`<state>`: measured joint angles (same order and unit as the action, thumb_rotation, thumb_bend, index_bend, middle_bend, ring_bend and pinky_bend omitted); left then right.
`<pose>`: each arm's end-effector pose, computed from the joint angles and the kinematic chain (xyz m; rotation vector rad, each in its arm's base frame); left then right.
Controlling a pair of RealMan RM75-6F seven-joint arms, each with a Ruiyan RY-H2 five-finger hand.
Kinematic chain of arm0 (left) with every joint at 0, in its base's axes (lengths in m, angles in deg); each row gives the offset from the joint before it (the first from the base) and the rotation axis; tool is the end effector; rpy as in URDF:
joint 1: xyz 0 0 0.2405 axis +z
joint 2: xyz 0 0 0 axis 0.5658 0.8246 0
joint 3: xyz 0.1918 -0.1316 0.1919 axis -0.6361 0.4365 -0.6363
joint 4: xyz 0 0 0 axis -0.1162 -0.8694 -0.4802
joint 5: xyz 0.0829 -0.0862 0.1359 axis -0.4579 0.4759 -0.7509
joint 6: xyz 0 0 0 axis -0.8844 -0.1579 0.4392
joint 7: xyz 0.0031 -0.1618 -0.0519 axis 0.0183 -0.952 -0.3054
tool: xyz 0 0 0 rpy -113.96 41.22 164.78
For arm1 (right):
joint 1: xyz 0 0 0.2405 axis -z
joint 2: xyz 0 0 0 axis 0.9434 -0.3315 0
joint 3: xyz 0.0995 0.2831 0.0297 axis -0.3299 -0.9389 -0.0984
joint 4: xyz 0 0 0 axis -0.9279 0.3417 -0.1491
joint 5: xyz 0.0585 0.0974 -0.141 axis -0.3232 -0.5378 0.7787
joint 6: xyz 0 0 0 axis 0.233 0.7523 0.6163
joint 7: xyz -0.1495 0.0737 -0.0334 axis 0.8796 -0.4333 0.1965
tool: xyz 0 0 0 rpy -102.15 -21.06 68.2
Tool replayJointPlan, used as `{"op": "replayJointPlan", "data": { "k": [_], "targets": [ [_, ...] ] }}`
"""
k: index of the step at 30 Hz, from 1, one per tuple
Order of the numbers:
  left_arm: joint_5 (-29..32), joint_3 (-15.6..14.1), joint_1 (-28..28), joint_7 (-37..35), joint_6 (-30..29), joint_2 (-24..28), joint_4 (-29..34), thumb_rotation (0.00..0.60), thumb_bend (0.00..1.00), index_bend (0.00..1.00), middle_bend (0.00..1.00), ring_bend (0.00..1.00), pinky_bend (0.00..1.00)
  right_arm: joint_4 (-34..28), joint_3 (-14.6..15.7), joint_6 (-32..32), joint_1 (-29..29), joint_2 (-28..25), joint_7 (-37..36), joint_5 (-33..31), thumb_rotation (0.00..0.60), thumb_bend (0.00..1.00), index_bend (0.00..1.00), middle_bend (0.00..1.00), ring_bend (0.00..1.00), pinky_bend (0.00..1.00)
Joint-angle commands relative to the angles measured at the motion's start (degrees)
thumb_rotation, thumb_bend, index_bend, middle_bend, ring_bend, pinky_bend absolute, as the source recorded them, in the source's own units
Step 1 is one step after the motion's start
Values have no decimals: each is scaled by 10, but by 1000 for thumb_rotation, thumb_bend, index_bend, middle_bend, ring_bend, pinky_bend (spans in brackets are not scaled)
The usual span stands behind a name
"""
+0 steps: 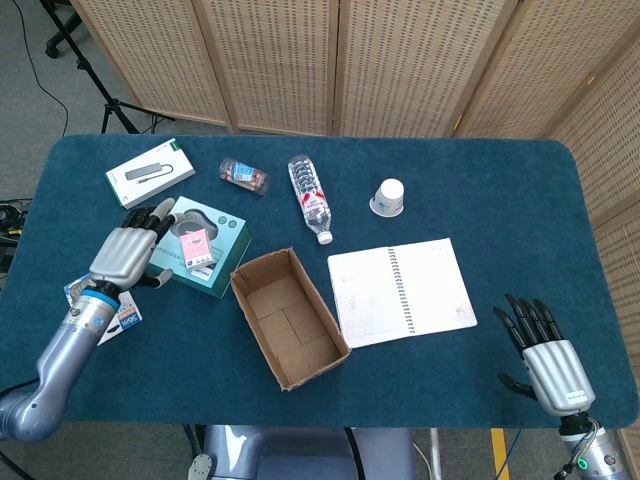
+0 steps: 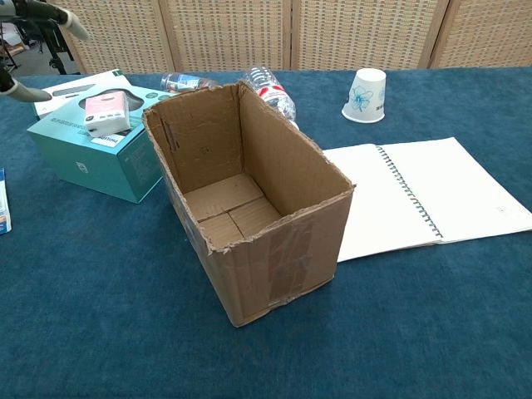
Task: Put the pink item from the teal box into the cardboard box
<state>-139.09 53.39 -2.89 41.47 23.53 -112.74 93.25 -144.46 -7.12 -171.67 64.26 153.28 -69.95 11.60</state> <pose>-0.2048 0.3797 0.1547 -1.6902 -1.0319 -0.8026 -0.3168 -0.1993 0.1625 1.6253 -0.7697 0.9781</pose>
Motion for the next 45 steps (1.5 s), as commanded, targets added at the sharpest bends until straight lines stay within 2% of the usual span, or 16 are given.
{"op": "replayJointPlan", "data": {
  "k": [1, 15, 21, 32, 45],
  "targets": [
    [35, -9, -29, 28, 10, -11, -7, 600, 296, 177, 0, 0, 0, 0, 0, -1, 0, 0, -1, 0, 600, 140, 79, 0, 0, 0],
    [144, -34, -87, 113, -33, -40, -12, 600, 297, 179, 0, 0, 0, 4, 2, -7, 1, -1, -9, 5, 600, 139, 79, 0, 0, 0],
    [158, -44, -102, 129, -41, -55, -25, 600, 296, 179, 0, 0, 0, 5, 1, -8, 1, -1, -12, 6, 600, 140, 79, 0, 0, 0],
    [180, -55, -135, 138, -18, -89, -62, 600, 296, 179, 0, 0, 0, 7, 2, -11, 1, -1, -19, 7, 600, 138, 79, 0, 0, 0],
    [182, -78, -150, 151, -18, -89, -61, 600, 307, 179, 0, 0, 0, 10, 1, -15, 2, -2, -27, 7, 600, 140, 79, 0, 0, 0]
  ]
}}
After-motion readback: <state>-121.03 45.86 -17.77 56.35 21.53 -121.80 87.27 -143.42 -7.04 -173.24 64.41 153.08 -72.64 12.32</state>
